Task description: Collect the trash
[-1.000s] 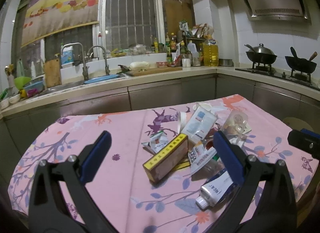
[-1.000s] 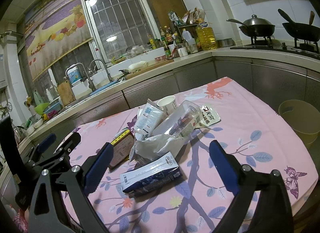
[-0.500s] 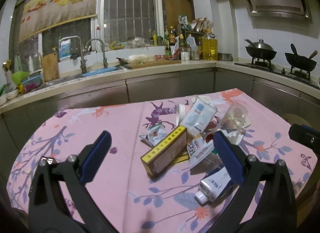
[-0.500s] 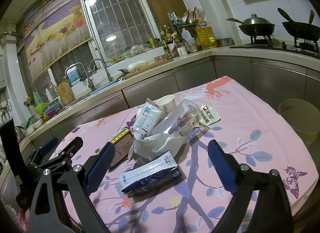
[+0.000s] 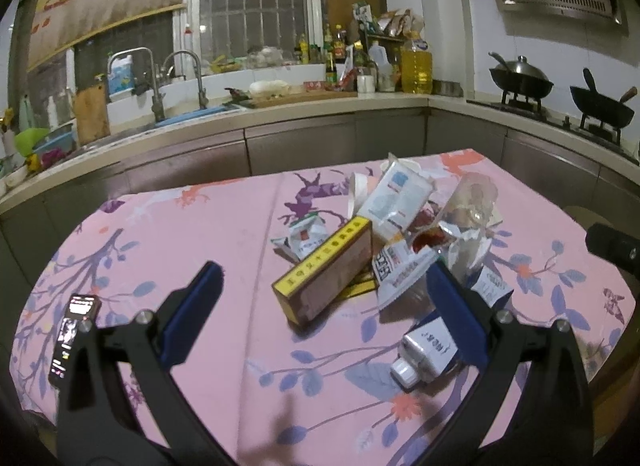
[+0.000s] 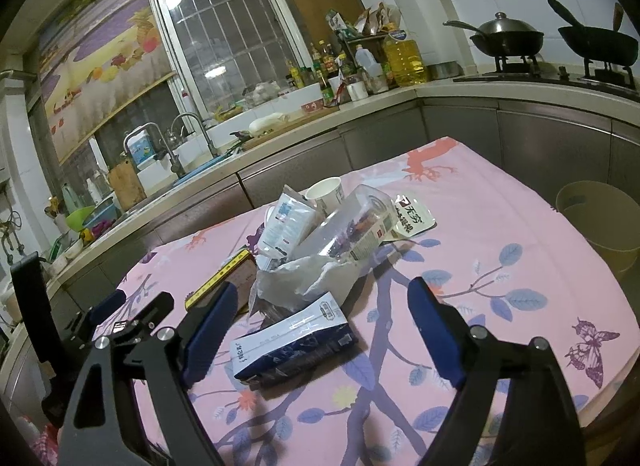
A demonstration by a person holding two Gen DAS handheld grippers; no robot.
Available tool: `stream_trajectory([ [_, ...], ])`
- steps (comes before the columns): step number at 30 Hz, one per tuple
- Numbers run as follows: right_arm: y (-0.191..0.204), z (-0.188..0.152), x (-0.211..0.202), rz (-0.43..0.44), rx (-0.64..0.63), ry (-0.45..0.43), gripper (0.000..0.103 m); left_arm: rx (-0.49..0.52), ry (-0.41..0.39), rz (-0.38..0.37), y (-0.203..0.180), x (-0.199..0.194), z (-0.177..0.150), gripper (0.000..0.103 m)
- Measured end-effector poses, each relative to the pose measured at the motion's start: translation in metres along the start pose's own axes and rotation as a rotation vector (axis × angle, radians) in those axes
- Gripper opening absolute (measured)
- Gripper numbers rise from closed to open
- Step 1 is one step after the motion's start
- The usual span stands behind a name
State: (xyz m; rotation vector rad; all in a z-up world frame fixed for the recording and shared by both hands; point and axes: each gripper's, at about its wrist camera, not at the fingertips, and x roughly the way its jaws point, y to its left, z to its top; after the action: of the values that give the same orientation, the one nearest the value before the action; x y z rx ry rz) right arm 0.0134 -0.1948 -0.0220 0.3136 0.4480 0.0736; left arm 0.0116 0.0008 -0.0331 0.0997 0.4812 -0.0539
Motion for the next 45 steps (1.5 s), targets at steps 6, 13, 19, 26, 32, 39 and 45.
stream_trajectory([
  [6, -0.007, -0.003, 0.003, -0.003, 0.017, 0.014, 0.083, 0.031, 0.027, 0.016, -0.007, 0.009, -0.005, 0.098],
  [13, -0.011, -0.004, 0.006, -0.005, 0.026, 0.032, 0.083, 0.037, 0.070, 0.003, -0.010, 0.015, -0.009, 0.098],
  [19, -0.014, -0.005, 0.009, -0.006, 0.037, 0.050, 0.083, 0.035, 0.108, -0.017, -0.014, 0.022, -0.013, 0.098],
  [26, -0.015, -0.006, 0.012, -0.003, 0.037, 0.066, 0.083, 0.029, 0.144, -0.026, -0.015, 0.030, -0.017, 0.098],
  [32, -0.008, -0.006, 0.021, 0.017, 0.000, 0.094, 0.083, 0.019, 0.166, -0.033, -0.012, 0.033, -0.018, 0.098],
  [39, 0.005, -0.004, 0.036, 0.043, -0.061, 0.116, 0.082, 0.011, 0.169, -0.051, -0.008, 0.034, -0.019, 0.098],
  [45, 0.018, 0.002, 0.057, 0.069, -0.130, 0.150, 0.068, 0.057, 0.113, -0.164, -0.013, 0.020, -0.021, 0.098],
])
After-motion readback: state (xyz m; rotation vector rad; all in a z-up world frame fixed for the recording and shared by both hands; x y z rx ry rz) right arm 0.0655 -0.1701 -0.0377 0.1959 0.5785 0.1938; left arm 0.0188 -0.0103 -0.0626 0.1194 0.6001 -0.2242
